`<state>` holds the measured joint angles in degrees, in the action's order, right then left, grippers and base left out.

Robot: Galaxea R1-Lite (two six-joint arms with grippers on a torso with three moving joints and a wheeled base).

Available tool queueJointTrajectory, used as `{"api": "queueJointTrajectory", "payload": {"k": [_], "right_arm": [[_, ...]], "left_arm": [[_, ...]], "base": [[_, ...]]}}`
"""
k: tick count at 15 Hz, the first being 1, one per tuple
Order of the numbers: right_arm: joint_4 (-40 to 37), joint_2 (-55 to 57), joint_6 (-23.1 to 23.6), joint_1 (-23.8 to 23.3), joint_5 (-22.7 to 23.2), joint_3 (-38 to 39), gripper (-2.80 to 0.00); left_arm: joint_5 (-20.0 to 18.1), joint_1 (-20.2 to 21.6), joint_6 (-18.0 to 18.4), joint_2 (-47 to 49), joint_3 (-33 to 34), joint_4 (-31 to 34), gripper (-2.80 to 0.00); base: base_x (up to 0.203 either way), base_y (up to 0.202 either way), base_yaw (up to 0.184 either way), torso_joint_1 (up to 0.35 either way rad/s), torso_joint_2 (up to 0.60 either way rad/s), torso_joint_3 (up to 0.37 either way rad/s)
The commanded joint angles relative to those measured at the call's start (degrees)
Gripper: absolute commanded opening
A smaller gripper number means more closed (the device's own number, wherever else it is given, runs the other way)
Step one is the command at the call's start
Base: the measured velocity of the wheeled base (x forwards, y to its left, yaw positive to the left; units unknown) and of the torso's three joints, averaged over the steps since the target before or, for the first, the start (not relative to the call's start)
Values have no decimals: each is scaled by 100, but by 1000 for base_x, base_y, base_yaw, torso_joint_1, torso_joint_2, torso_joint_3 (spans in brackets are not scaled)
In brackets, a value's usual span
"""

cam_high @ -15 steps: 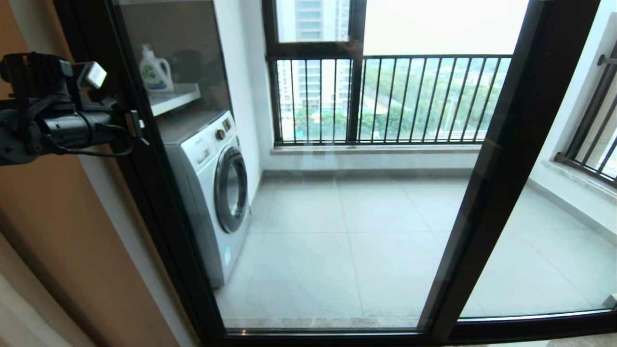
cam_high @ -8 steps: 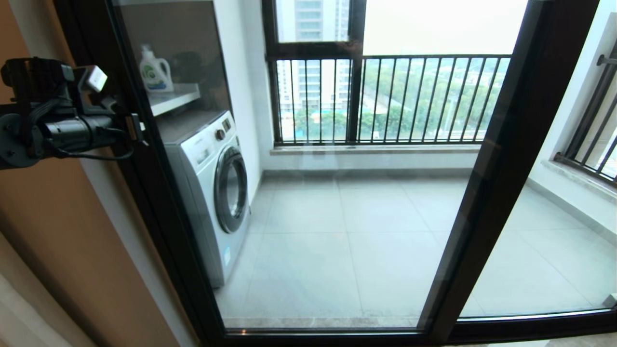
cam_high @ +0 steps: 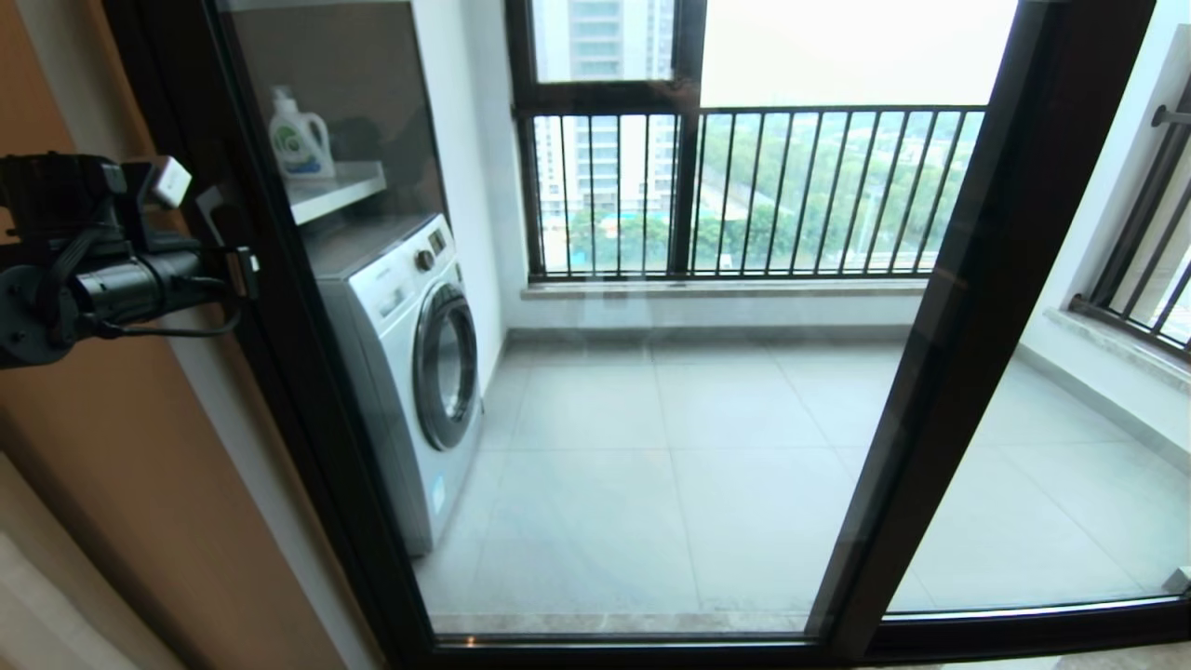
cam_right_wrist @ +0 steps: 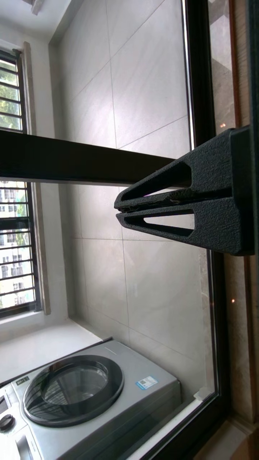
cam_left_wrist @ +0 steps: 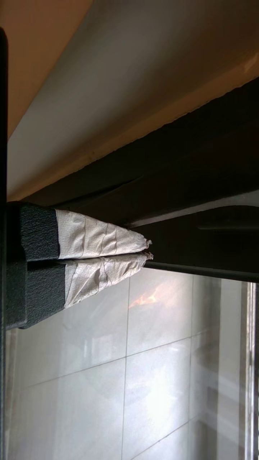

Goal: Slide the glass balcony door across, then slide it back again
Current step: Open the slid door

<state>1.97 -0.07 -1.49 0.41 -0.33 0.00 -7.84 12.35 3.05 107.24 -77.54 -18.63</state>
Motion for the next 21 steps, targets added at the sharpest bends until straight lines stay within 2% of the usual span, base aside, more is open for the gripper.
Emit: {"api": "queueJointTrajectory", "payload": {"k": [1,8,10,13,17,21], "right_arm": [[5,-1,-1,2,-2,70,-280],[4,7,-1,2,-2,70,-280],[3,0,-1,2,-2,70,-280],[5,5,-1,2,-2,70,-280],[5,7,-1,2,-2,70,-280],[4,7,-1,2,-2,70,-280]], "left_arm": [[2,62,3,7,46,-35,-280],[-46,146,-31,-175,91,-28,-280],[-65,0,-34,-344,285,-33,-280],[-59,-194,-56,-412,213,-39,-280],[-77,-224,-218,-701,304,-36,-280],[-203,112,-217,-754,374,-56,-280]], "base": [[0,0,0,0,0,0],[0,0,0,0,0,0],[0,0,0,0,0,0],[0,0,0,0,0,0],[0,0,0,0,0,0],[0,0,0,0,0,0]]}}
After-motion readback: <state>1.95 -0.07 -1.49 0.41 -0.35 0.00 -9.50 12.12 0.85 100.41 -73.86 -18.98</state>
